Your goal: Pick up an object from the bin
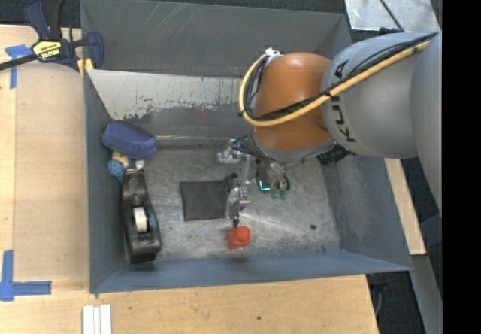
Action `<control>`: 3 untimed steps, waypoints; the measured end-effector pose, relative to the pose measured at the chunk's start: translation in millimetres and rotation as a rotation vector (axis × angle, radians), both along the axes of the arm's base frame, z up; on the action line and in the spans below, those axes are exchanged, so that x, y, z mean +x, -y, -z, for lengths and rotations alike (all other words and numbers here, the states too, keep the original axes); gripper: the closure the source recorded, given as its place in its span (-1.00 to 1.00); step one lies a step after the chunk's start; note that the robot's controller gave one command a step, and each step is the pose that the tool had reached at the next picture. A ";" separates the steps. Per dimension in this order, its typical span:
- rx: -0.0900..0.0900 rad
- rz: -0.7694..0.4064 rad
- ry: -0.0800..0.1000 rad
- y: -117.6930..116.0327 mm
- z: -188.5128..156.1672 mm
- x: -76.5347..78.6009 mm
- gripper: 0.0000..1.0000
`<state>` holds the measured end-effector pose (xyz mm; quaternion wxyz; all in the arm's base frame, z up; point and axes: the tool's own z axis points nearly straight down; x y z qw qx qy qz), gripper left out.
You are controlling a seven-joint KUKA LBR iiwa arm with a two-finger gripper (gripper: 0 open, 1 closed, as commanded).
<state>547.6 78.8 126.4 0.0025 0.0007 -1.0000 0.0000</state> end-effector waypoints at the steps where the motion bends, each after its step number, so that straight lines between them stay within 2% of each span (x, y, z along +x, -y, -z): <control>1: 0.003 -0.100 0.007 21.0 51.6 25.7 -1.00; 2: 0.003 -0.099 0.028 20.7 46.4 30.9 1.00; 3: 0.000 -0.119 0.018 30.4 -73.8 28.6 1.00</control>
Offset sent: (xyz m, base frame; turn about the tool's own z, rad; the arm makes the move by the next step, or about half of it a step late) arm 0.0239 -0.0214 -0.0540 -0.1014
